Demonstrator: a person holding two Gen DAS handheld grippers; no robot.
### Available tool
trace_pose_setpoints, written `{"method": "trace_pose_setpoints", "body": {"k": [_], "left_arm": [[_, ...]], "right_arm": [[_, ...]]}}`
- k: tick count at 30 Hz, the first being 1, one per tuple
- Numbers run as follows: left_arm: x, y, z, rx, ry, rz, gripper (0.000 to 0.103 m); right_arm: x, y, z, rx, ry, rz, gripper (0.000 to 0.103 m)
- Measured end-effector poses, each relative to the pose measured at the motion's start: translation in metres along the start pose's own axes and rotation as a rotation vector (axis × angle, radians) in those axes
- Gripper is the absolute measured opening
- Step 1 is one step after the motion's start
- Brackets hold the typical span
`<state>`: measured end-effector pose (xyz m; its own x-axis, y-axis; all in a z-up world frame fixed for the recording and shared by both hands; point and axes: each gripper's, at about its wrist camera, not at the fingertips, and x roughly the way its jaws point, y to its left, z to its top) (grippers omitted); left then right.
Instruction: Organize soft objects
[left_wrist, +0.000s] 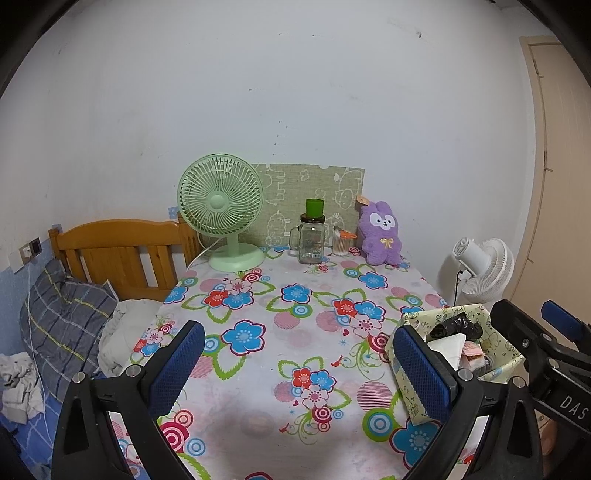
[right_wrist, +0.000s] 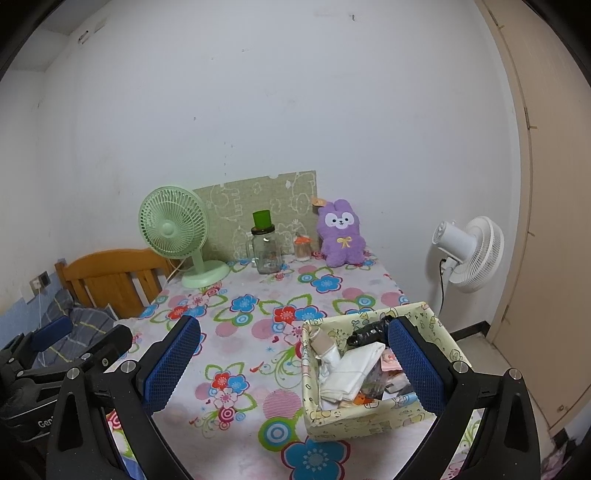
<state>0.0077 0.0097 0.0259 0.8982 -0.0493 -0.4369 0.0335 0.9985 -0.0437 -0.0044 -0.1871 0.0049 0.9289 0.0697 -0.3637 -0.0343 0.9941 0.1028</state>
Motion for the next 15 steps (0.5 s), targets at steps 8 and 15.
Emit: {"method": "trace_pose_setpoints", "body": {"k": [8, 15], "left_arm": [[-0.0009, -0.0009, 0.0009, 0.003, 0.002, 0.002, 0.103], [0.0015, -0.0006, 0.0008, 0.007, 0.005, 0.0, 0.103]], "right_arm": [[0.0007, -0.002, -0.0005, 0.01, 0.004, -0.004, 0.103], [0.0033, -0.0057, -0.0018, 0.018, 0.011, -0.005, 0.103]]}}
